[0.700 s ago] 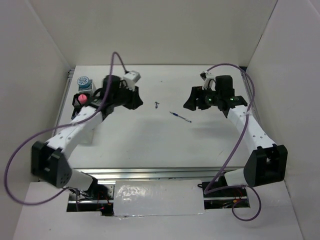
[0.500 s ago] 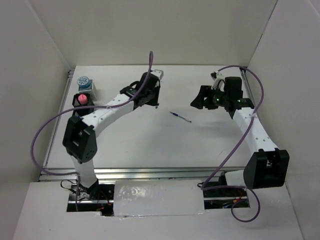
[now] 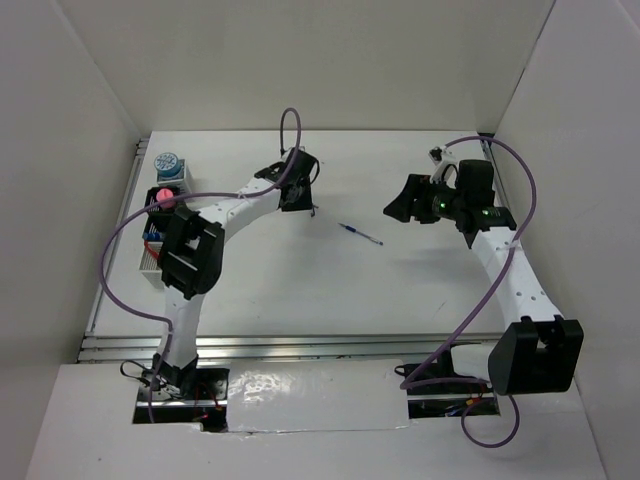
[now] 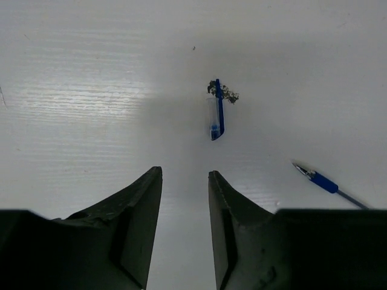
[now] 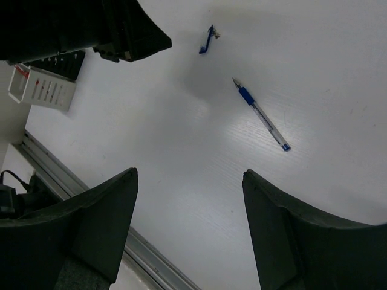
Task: Sort the stationery into containers
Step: Pick up the pen cap from the center of the board.
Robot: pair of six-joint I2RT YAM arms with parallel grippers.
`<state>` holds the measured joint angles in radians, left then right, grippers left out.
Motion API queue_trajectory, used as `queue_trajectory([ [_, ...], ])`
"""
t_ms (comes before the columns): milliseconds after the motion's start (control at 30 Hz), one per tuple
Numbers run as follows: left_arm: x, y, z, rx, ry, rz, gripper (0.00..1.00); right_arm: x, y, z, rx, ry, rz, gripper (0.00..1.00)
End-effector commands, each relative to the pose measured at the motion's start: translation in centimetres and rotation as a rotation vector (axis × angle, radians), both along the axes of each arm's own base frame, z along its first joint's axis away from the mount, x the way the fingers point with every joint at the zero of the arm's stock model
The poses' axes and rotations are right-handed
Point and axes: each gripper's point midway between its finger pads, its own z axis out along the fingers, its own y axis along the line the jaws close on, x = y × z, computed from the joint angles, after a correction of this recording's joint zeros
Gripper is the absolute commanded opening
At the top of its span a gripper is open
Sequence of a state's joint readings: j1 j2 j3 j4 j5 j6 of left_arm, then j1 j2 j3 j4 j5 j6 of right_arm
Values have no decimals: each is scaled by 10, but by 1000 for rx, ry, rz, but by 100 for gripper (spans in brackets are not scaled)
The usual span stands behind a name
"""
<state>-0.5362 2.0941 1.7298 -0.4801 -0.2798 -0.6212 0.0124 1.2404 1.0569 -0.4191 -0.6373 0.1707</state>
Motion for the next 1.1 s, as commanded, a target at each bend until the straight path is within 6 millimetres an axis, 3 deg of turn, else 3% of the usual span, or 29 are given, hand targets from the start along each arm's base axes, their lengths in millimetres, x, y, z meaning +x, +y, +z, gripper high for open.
queue_trajectory([
  [0, 17, -21, 13, -86, -47, 2, 49, 2, 2, 13, 24, -50, 12, 77],
  [100, 20, -28, 3, -72, -38, -8, 52, 3, 3, 13, 28, -48, 13, 77],
  [300, 26, -41, -15, -72, -18, -23, 46, 4, 4, 10, 29, -38, 16, 77],
  [500, 25, -33, -37, -46, 19, 4, 45, 5, 3, 9, 26, -37, 17, 77],
  [1067, 46, -23, -64, 7, 22, 47, 42, 5, 5, 7, 32, -25, 25, 78],
])
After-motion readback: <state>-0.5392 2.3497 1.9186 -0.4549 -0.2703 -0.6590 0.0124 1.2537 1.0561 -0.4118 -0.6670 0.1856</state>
